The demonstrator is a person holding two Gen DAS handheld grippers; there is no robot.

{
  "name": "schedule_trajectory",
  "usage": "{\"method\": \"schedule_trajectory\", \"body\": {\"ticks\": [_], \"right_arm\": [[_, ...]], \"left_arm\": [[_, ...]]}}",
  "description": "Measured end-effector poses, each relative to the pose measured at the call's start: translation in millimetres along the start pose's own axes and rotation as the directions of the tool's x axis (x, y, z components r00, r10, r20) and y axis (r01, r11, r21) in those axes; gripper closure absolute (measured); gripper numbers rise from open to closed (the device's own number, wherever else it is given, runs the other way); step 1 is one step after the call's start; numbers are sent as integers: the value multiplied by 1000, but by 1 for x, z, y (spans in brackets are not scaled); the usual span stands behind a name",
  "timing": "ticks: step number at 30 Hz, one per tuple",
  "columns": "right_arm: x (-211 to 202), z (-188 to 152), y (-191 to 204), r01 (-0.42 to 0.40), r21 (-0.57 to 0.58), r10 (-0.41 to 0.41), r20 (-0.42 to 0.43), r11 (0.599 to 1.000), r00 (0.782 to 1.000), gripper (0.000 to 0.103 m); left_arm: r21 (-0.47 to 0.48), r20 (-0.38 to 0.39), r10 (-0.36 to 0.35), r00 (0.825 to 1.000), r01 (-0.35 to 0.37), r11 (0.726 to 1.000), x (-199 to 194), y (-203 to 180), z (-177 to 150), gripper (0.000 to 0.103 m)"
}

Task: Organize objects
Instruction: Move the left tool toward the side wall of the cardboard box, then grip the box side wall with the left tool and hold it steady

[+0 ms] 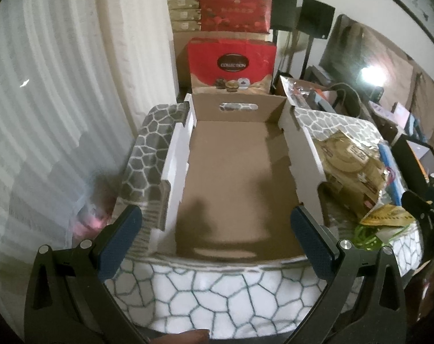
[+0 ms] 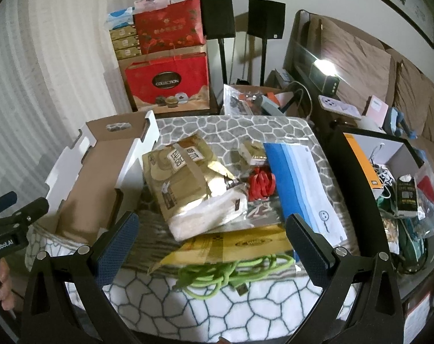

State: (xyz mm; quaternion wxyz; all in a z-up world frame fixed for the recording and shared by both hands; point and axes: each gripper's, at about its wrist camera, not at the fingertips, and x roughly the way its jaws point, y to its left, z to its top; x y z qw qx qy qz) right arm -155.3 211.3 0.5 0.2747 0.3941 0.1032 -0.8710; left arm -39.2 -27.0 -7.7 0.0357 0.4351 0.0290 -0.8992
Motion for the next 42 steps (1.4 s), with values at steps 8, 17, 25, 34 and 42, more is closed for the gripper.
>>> {"method": "schedule_trajectory", "body": {"ticks": [8,17,25,34,42], "right_arm": [[23,20,-15,38,9,-38,-22,999,999,0],[40,36,-40,12,52,-9,-52,999,999,0],[53,44,-45,-51,49,56,-89,997,994,7],[53,47,-56,-58,48,62,-96,997,993,9],[41,36,-76,-43,56,49,-102,997,994,9]], "left_arm": [[28,-27,-20,999,21,999,33,27,13,0],[-48,-96,-46,994,42,998,62,60,8,13],[-47,-178,-77,981,69,996,89,62,-3,49],[-6,-223,-67,973,68,998,103,55,-8,93],[32,-208,-70,976,78,996,96,57,-11,92]]}}
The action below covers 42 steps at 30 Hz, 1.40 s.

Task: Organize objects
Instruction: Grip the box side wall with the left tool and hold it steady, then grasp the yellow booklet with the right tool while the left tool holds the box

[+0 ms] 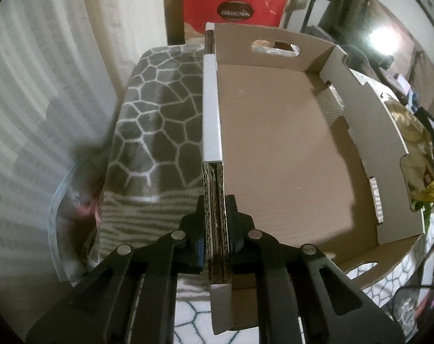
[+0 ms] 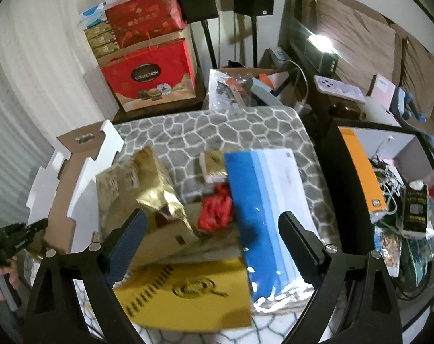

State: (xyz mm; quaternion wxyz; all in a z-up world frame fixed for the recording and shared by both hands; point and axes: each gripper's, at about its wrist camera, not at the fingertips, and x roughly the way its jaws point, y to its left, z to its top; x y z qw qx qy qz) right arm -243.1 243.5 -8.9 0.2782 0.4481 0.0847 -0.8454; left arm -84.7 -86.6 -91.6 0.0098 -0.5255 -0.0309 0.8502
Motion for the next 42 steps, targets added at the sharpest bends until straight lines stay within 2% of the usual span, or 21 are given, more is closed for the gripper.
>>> {"method": "schedule_trajectory", "body": {"ticks": [9,19,22,24,26,30,34,36,38,40,41,42], "right_arm": [[-41,-29,-36,-15,62,13,26,998,1000,9],[-49,-39,-35,-122,90,123,-11,988,992,9],[-41,-40,-28,-113,87,116,-24,990,993,21],[-33,-41,-24,-121,90,127,-59,989,990,45],[-27,-42,-20,-133,91,141,-87,987,986,55],[-21,-44,-15,-106,77,112,-81,991,990,56],[-14,-50,-24,-113,144,128,-106,983,986,55],[-13,-56,-33,-126,206,149,-102,970,984,32],[-13,-62,-41,-109,249,140,-113,962,984,30],[-14,-68,-46,-128,277,164,-111,952,980,30],[-14,-70,-47,-145,284,183,-113,948,977,37],[-14,-71,-45,-156,277,196,-122,948,973,53]], "left_arm": [[-2,5,-10,1000,10,1000,-7,0,-11,92],[-12,18,15,1000,-15,1000,-6,-3,-14,92],[-12,17,15,1000,-15,1000,-6,-1,-14,92],[-13,17,15,1000,-15,1000,-5,-1,-14,92],[-14,17,14,1000,-14,1000,-5,-1,-14,92],[-17,19,12,1000,-11,1000,-5,0,-14,92],[-23,21,8,1000,-7,1000,-4,1,-15,92],[-22,22,6,1000,-5,1000,-5,2,-15,92],[-20,23,5,1000,-4,1000,-4,2,-16,92],[-20,22,5,1000,-4,1000,-4,2,-15,92],[-22,22,6,1000,-6,1000,-4,1,-15,92],[-23,22,5,1000,-5,1000,-4,1,-15,92]]}}
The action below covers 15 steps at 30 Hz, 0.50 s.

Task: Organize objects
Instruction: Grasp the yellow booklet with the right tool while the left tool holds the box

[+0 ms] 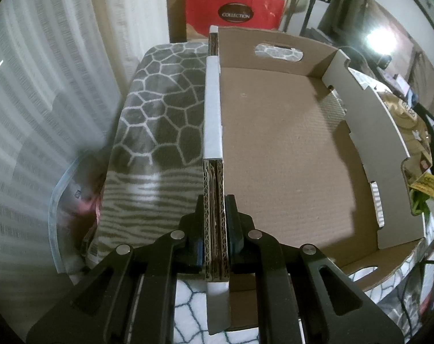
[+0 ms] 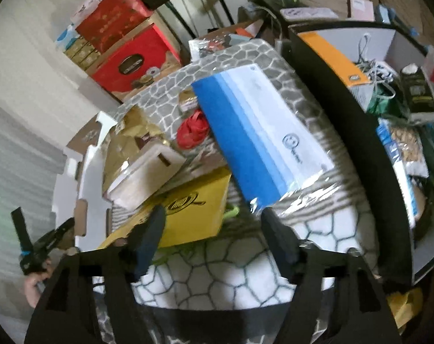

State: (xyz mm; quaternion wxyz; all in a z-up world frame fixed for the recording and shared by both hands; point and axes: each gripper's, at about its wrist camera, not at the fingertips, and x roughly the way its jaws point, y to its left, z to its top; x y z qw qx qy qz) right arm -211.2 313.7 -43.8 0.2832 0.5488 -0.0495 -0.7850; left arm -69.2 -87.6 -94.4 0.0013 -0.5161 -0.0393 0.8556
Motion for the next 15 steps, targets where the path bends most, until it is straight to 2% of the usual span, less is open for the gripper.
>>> {"method": "schedule_trajectory", "body": {"ticks": [2,5,11,15], "right_arm": [[3,-3,5,-18,-17,17,-26,1000,1000,74],[-2,-3,12,-62,-30,62,-5,998,998,86],[-18,0,18,-216,8,216,27,976,976,95],[-39,3,36,-249,-50,251,55,967,966,99]], "left_arm": [[-5,0,-1,1000,1,1000,0,0,0,92],[-11,1,-3,1000,3,1000,0,0,0,92],[-11,-3,-8,1000,8,1000,0,1,2,92],[-14,-3,-10,1000,10,1000,0,2,2,92]]}}
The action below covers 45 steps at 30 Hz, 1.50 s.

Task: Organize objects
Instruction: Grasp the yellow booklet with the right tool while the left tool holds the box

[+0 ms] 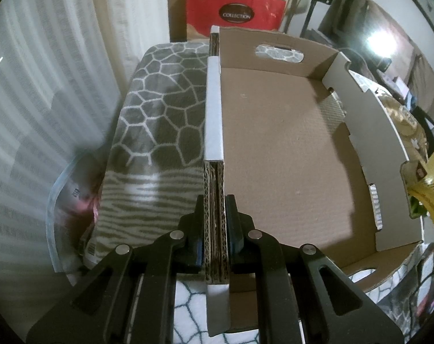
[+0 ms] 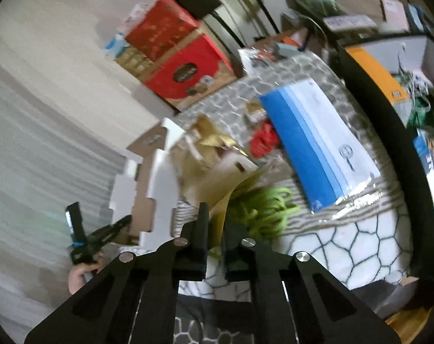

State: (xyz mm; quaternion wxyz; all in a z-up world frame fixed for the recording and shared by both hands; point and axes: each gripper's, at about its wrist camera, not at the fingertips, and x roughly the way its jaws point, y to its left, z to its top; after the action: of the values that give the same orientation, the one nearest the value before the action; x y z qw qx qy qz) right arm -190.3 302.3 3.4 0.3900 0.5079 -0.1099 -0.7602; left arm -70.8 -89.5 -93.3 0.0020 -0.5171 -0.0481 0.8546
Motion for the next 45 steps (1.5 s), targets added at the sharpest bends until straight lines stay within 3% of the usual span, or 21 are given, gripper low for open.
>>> {"method": "schedule_trajectory", "body": {"ticks": [11,17,22,23,24,26,30,35,38,40,43,45], "right_arm": [[-16,23,71,-56,-184,59,10,981,998,100],[22,36,104,-40,-259,28,-51,965,998,100],[44,26,114,32,-328,-58,-68,944,996,95],[47,22,112,56,-341,-82,-63,938,995,87],[49,18,108,78,-351,-106,-61,933,992,68],[53,13,99,109,-358,-137,-55,927,989,52],[58,6,77,191,-363,-220,-39,912,975,52],[67,5,54,238,-366,-274,-49,900,961,48],[80,-1,41,214,-352,-266,-106,911,958,49],[88,-5,36,158,-342,-222,-157,926,962,56],[95,-11,37,70,-330,-147,-214,941,966,86],[97,-13,35,19,-304,-97,-244,952,965,97]], "left_arm": [[-4,0,0,1000,0,1000,0,0,0,92],[-16,-1,-7,1000,6,1000,0,0,1,92],[-19,1,-13,1000,13,1000,0,1,1,92],[-16,1,-12,1000,12,1000,1,1,1,92],[-14,1,-11,1000,11,1000,1,1,1,92],[-11,2,-9,1000,9,1000,1,1,1,92],[-20,7,-7,1000,7,1000,1,1,0,92],[-24,5,-9,1000,9,1000,2,1,1,92],[-24,3,-7,1000,7,1000,1,0,1,92],[-24,2,-4,1000,4,1000,1,0,2,92],[-25,0,-3,1000,3,1000,2,-1,2,92],[-25,-1,-4,1000,4,1000,2,-1,2,92]]}}
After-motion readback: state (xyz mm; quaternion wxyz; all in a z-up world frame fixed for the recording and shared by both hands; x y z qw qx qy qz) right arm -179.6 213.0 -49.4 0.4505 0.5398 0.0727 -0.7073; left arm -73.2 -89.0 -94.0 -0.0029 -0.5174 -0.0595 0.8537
